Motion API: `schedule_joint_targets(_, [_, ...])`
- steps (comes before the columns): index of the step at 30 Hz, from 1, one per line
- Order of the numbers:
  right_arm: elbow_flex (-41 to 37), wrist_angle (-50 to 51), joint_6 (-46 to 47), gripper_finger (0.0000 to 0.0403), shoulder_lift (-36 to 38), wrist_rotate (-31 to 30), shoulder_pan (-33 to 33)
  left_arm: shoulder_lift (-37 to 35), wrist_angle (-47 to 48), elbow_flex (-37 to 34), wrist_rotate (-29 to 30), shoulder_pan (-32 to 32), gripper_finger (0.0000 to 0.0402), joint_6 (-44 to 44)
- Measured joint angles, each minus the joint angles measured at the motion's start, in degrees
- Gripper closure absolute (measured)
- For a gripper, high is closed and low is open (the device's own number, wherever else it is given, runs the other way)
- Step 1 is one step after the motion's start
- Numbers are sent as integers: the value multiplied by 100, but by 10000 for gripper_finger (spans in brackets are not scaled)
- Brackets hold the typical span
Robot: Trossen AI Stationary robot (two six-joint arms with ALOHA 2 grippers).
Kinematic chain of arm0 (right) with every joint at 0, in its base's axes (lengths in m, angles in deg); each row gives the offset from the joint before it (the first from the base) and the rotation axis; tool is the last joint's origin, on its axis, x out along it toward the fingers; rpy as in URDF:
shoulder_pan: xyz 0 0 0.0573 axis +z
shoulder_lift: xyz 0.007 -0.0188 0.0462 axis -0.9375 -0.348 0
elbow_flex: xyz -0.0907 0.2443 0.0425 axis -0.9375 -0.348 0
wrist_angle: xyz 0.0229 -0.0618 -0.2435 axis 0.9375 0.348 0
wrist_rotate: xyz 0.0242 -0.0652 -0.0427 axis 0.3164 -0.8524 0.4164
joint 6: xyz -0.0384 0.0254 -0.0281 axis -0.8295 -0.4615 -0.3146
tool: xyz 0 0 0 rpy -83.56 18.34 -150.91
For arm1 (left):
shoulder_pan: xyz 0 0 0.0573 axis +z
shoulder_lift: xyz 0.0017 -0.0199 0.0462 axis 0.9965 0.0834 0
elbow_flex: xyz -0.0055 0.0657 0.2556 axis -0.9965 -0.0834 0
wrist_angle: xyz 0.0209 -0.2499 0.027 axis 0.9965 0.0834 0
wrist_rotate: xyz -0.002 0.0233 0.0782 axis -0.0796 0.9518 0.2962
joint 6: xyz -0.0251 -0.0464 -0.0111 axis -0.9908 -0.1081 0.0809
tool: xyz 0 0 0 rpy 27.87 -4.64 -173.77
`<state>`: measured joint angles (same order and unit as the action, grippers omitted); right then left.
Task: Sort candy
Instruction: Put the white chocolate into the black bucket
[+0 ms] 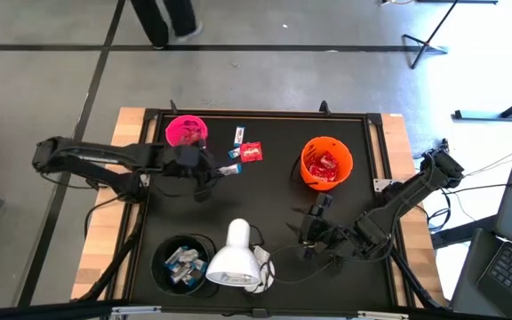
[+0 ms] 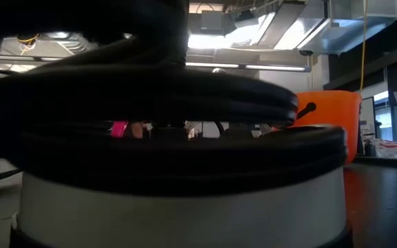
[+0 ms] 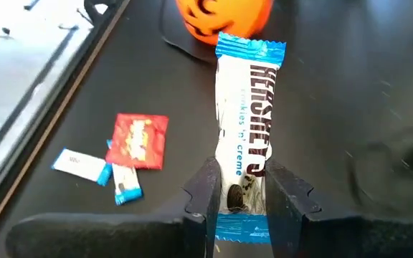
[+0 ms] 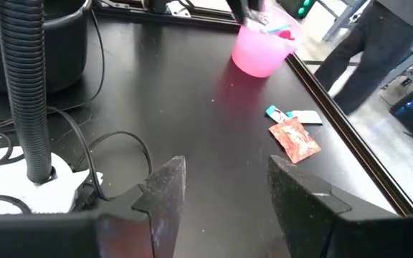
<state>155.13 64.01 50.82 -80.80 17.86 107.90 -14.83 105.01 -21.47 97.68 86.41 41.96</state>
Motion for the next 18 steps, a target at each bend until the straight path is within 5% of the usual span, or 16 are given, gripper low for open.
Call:
schedule_joint_targets(10, [0,6,0,210,0,20,0,-1089,2046,2,-851,-1635,332,-1400])
schedule_joint_targets(18, [0,-10,0,210,0,16,-2,-1282,1698,31,-926,-3361,332,-2883])
